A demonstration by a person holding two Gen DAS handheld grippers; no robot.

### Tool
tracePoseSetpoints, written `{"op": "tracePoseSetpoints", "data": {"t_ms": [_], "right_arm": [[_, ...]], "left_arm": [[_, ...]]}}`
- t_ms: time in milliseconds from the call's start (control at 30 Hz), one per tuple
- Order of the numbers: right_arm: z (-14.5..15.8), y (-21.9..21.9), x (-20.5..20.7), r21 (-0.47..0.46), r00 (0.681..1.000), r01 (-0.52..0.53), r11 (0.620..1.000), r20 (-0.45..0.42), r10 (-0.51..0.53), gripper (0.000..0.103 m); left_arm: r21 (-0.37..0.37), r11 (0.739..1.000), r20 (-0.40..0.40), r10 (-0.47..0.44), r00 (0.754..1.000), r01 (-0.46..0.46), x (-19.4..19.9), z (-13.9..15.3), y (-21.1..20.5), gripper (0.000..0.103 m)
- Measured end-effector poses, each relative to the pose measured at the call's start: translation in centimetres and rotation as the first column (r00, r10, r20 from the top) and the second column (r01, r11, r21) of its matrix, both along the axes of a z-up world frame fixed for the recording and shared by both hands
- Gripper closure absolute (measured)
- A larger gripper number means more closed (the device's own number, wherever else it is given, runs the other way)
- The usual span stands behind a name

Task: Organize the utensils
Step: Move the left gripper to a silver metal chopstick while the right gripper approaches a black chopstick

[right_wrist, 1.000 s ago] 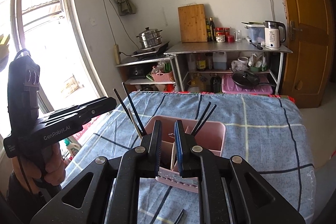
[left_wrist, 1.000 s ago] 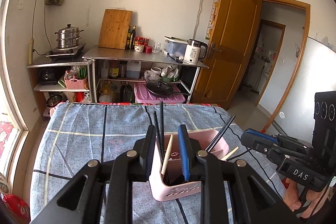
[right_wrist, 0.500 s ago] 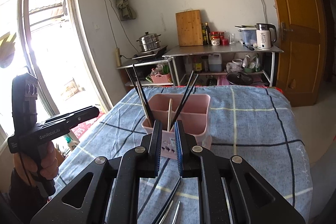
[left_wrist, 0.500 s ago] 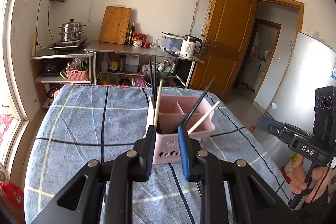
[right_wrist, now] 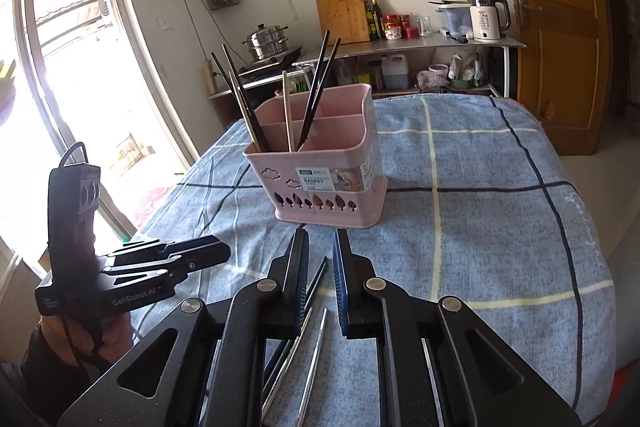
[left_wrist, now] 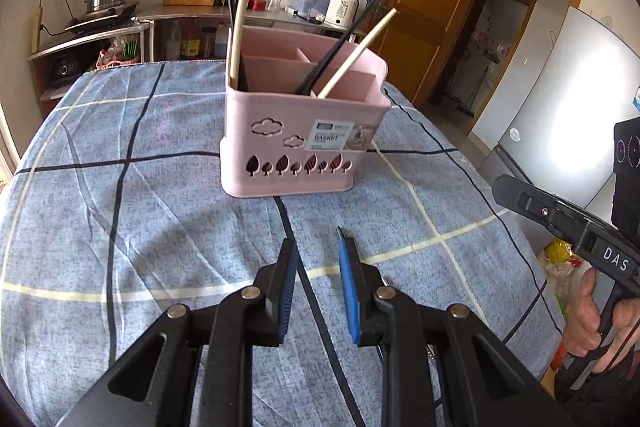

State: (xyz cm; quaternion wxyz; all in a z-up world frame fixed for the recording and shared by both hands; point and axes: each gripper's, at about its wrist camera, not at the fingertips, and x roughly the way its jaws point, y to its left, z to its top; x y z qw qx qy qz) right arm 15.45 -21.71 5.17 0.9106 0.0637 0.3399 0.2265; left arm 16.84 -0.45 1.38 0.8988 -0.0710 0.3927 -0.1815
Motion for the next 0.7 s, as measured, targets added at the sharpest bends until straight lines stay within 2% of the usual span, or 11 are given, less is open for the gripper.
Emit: {"op": "tracePoseSetpoints", "data": {"t_ms": [200,300,400,700], "right_arm": [[-1.2,-0.2,0.3,0.004,1.0,-0.003,1.0,-0.028,0.004,0.091],[-1.4,-0.3,0.5,0.009,0.999,-0.007,1.0,-0.036,0.007,0.091],[-1.9,-0.4,0.9,0.014,0.999,-0.008,1.0,-0.045,0.009,0.091],[-2.8,-1.0,1.6,0.027,0.998,-0.003,1.0,-0.068,0.005,0.091]], "left_arm": [[0.018,1.0,-0.067,-0.024,0.997,0.025,0.9,-2.5,-2.2,0.08],[0.028,0.999,-0.096,-0.026,0.995,0.029,1.7,-3.6,-3.1,0.075],[0.039,0.999,-0.119,-0.024,0.993,0.029,2.5,-4.5,-3.7,0.074],[0.065,0.997,-0.139,-0.024,0.99,0.034,3.2,-5.5,-5.0,0.073]]}}
